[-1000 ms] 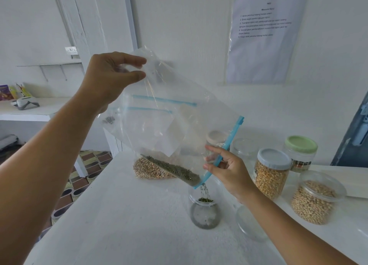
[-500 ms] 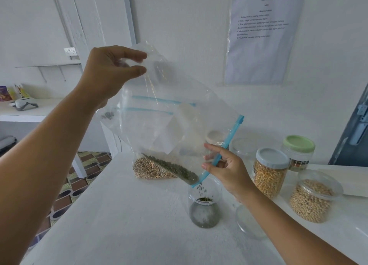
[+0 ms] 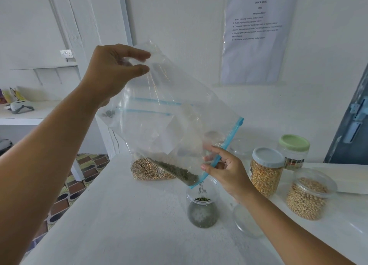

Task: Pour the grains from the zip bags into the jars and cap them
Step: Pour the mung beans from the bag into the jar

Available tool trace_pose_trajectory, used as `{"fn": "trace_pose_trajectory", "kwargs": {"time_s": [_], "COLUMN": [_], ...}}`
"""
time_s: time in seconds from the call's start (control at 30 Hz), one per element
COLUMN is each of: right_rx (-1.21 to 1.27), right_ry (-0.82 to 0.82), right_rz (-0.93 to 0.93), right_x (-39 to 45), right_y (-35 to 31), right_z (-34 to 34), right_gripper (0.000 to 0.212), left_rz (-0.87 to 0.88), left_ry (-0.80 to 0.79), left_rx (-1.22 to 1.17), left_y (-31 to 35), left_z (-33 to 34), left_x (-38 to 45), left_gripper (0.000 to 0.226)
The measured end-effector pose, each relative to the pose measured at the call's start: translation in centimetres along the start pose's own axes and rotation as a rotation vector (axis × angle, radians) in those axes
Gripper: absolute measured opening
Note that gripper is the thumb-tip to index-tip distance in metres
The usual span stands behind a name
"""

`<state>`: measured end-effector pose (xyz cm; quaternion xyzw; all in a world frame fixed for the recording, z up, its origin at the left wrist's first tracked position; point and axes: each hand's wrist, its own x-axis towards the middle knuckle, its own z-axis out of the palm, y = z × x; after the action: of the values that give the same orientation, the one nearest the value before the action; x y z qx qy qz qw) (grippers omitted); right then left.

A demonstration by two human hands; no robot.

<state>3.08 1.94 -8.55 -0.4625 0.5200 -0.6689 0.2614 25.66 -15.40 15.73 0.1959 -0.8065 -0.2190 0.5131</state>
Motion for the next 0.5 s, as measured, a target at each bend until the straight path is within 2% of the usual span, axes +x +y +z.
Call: {"fn": "trace_pose_trajectory", "kwargs": {"time_s": [0.5], "right_rx": [-0.022], "right_ry": [0.016], "right_rz": [-0.004], "right_x": [-0.13], "right_y": [1.04], "right_z": [-0.08], "right_gripper": [0.061], "left_rz": [0.000], "left_ry": [-0.030], "left_rx": [0.002], "left_y": [0.16], "left_z": [0.80], "left_x": [-0.16], "left_gripper": [0.032]}}
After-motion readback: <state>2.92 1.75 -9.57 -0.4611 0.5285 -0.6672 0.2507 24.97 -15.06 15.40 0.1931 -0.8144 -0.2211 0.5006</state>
